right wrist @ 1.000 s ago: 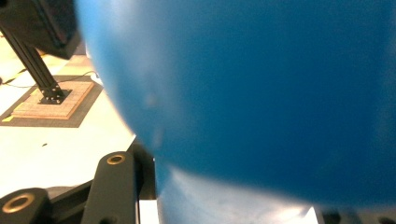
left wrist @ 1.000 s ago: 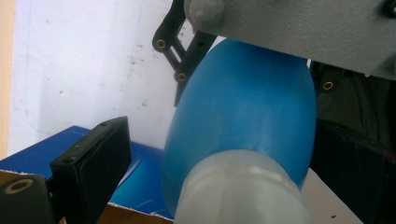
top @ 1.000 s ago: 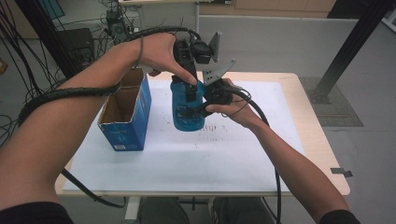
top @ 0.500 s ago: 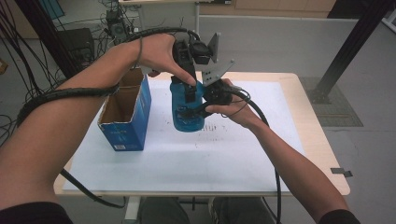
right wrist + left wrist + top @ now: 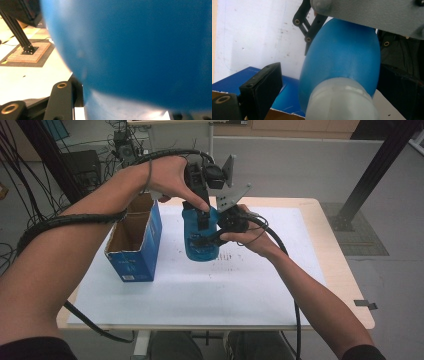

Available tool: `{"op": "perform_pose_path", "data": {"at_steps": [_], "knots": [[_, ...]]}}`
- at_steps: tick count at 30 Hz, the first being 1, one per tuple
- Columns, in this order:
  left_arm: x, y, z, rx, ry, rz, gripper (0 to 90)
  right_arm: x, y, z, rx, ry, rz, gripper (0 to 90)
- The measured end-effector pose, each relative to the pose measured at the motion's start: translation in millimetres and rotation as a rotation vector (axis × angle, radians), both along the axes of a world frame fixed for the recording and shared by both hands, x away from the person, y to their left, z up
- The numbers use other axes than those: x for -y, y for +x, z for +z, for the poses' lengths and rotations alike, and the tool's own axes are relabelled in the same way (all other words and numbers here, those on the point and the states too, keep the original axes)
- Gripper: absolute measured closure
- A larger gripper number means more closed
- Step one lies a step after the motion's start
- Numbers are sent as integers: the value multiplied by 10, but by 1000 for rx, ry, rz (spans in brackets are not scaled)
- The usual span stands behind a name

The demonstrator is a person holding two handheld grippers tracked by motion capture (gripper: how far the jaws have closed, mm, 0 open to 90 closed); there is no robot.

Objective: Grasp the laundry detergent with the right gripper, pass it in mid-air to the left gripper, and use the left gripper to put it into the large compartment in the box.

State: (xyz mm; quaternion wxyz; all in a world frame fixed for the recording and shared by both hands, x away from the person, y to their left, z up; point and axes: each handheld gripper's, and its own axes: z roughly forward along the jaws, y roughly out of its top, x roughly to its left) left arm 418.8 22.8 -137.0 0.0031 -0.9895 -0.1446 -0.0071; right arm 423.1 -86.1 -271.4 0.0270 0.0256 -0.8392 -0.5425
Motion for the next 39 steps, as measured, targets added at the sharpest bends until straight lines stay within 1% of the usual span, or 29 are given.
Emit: {"op": "perform_pose_path", "data": {"at_steps": [7,13,19,26,32,33,39], "knots": [[-2,-5,6,-9,-2,2,75,-3,-2,-3,-6,-3,1,451],[-10,-5,5,-6,-6,2,75,-4,-3,-4,-6,-4,1,451],[-6,-8,0,-8,-2,1,76,-3,-6,1,1,2,3,451],[11,-19,1,-13,-17,-2,77,0,-7,3,3,2,2,451],[12,-16,9,-14,-12,-5,79,-2,-19,4,1,-4,4,451],[9,-18,5,-14,-15,-2,80,-4,-15,3,8,1,7,451],[-2,-15,0,-17,-6,-4,80,8,-11,13,7,4,3,451]]}}
